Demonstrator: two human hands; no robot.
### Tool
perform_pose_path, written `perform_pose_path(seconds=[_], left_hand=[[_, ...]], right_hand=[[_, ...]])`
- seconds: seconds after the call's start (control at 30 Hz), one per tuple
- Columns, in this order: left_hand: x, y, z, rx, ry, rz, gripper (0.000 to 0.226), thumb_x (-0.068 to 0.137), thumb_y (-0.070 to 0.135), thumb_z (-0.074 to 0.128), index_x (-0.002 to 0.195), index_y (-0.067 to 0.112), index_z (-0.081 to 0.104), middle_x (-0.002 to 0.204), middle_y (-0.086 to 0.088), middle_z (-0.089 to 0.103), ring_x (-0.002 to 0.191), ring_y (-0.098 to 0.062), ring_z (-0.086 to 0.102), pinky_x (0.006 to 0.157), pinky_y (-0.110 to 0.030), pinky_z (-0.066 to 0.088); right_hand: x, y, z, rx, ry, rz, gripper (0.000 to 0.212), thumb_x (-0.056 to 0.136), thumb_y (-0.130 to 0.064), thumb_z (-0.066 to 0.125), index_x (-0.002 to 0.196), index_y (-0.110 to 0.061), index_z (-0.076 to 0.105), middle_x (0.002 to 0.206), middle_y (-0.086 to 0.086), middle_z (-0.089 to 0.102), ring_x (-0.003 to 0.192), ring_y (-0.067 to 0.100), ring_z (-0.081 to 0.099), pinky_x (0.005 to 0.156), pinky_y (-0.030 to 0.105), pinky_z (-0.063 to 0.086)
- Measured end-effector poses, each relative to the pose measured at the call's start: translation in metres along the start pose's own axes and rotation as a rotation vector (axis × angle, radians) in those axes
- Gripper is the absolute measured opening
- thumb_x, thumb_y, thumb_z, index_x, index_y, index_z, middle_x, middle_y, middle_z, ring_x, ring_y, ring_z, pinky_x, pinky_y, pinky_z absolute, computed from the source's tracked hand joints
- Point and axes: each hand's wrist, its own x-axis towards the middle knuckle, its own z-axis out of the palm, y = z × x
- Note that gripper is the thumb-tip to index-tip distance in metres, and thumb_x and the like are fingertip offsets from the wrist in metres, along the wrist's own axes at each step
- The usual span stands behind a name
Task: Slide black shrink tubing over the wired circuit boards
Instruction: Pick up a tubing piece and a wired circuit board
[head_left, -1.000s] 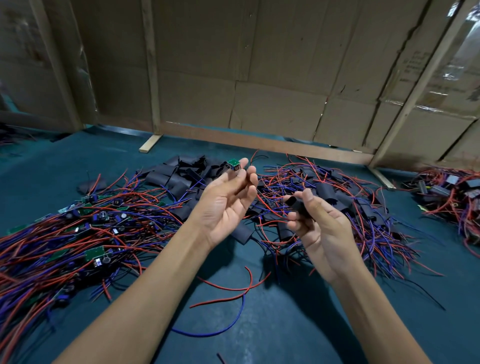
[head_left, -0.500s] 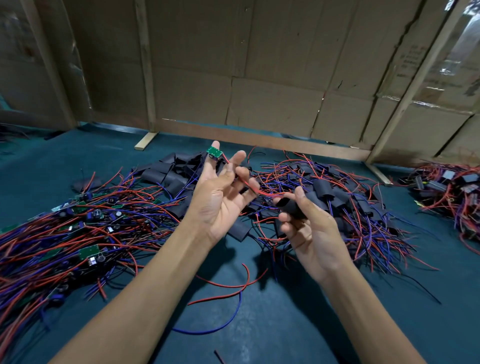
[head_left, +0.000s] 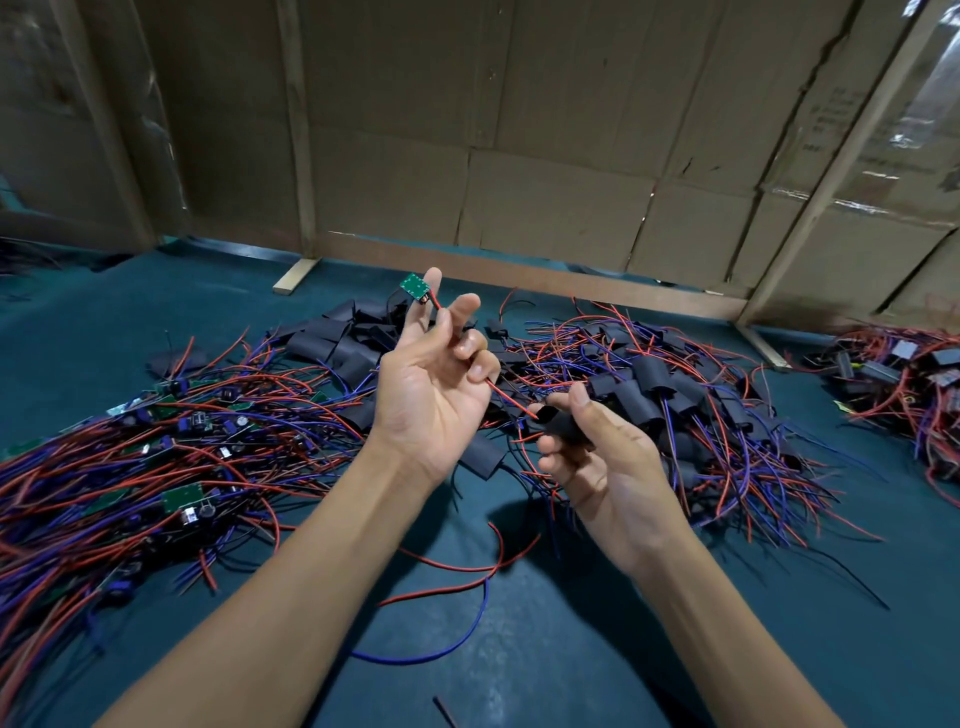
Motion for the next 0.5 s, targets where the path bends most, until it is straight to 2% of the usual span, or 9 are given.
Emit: perform_pose_path(seconds=[0.1,0.23,0.37,0.5], left_hand=[[-0.0026,-0.0013,0.0014,0.042,-0.026,0.001,0.044,0.099,0.008,0.043,0.141,0.023,0.048,0.087,0.001,0.066,0.059,-0.009,0.038,0.056,-0.021,0.029],[-0.0029,-0.0018,0.0022,0.1,-0.026,0.015,0.046,0.103,0.007,0.039,0.145,0.022,0.047,0.088,0.001,0.066,0.061,-0.009,0.036,0.056,-0.021,0.029],[-0.0027,0.0001,0.0023,0.128,-0.03,0.046,0.041,0.105,0.008,0.037,0.141,0.022,0.05,0.088,0.001,0.066,0.061,-0.008,0.036,0.056,-0.02,0.029],[-0.0026,0.0025,0.0019,0.125,-0.035,0.065,0.039,0.105,0.008,0.038,0.139,0.022,0.05,0.087,0.002,0.066,0.061,-0.008,0.036,0.056,-0.02,0.029]], right_hand=[[-0.0009,0.0047,0.0027,0.003,-0.002,0.029,0.027,0.081,-0.037,0.073,0.088,-0.012,0.081,0.075,0.008,0.066,0.06,0.015,0.065,0.054,0.022,0.056],[-0.001,0.0062,0.0055,0.003,0.005,0.056,0.033,0.078,-0.043,0.075,0.086,-0.012,0.08,0.083,0.013,0.068,0.06,0.017,0.07,0.047,0.022,0.054],[-0.0001,0.0097,0.0087,-0.035,0.042,0.106,0.072,0.077,-0.051,0.073,0.117,0.007,0.063,0.103,0.024,0.067,0.06,0.019,0.074,0.039,0.023,0.052],[-0.0024,0.0112,0.0094,-0.021,0.032,0.176,0.049,0.084,-0.052,0.067,0.097,-0.005,0.075,0.095,0.024,0.076,0.058,0.016,0.073,0.037,0.021,0.049]])
